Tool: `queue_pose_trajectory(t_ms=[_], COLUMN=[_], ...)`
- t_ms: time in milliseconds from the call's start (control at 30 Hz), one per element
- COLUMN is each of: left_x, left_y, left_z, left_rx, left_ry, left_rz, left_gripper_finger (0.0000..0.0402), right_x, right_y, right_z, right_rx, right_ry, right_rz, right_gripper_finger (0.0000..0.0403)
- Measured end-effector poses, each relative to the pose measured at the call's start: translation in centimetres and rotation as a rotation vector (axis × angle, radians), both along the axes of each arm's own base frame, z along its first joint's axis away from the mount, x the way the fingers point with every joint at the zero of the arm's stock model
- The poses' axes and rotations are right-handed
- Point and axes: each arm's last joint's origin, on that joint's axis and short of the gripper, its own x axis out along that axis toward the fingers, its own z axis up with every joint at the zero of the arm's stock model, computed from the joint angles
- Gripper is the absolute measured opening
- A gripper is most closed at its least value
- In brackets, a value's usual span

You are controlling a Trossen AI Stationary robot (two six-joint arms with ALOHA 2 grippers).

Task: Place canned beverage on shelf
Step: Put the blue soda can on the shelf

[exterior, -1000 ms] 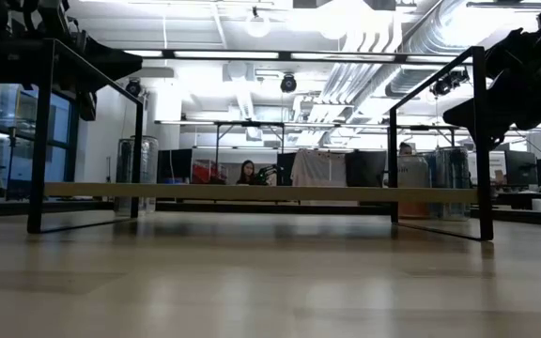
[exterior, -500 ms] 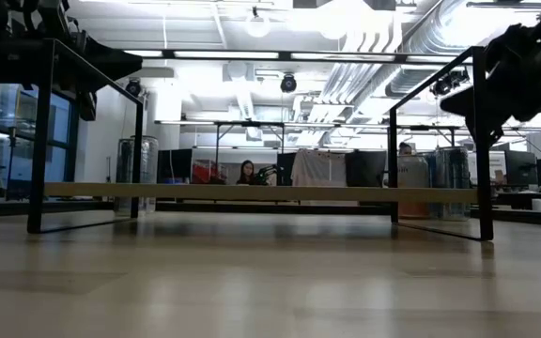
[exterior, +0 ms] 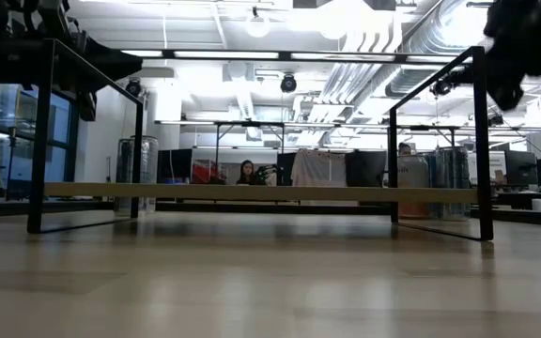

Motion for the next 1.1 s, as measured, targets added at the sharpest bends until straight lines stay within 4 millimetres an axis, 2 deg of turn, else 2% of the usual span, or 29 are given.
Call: queue_pose_trajectory(t_ms=[100,267,367,433,533,633,833,933,1000,1100], left_x=[0.0,0.0,0.0,0.0,0.0,0.0,0.0,0.0,0.0,0.0], left_y=[0.0,0.0,0.0,0.0,0.0,0.0,0.0,0.0,0.0,0.0], left_z=[-0.1,-0.1,-0.1,-0.1,-0.1,-0.1,-0.1,-0.1,-0.1,-0.1], left_rx=[0.0,-0.001,-0.001,-0.001,-0.001,-0.001,-0.001,-0.001,-0.001,-0.001], left_ry=[0.006,0.015,0.015,0.015,0.015,0.015,0.015,0.015,0.015,0.015], left_rz=[0.0,0.0,0.0,0.0,0.0,0.0,0.0,0.0,0.0,0.0], left_gripper_finger=[0.0,0.0,0.0001,0.0001,0.0,0.0001,0.0001,0.0001,0.0001,0.0001], right_x=[0.1,-0.3,-0.6,-0.5,0.3,1.4,3.2,4.3,5.0,5.9], right_y=[0.0,-0.1,-0.1,-0.2,-0.3,-0.3,-0.8,-1.4,-1.9,-2.8], right_z=[2.4,7.0,8.5,8.9,8.9,9.4,13.1,14.6,15.1,16.1], right_rx=[-0.003,-0.111,-0.173,-0.174,-0.16,-0.149,-0.113,-0.118,-0.098,-0.046], right_ry=[-0.184,-0.622,-0.772,-0.807,-0.752,-0.621,-0.39,-0.225,-0.115,0.002], right_rz=[0.008,-0.012,-0.05,-0.09,-0.153,-0.195,-0.317,-0.452,-0.563,-0.709], right_gripper_finger=[0.0,0.0,0.0,0.0,0.0009,0.0053,0.0219,0.0302,0.0342,0.0377])
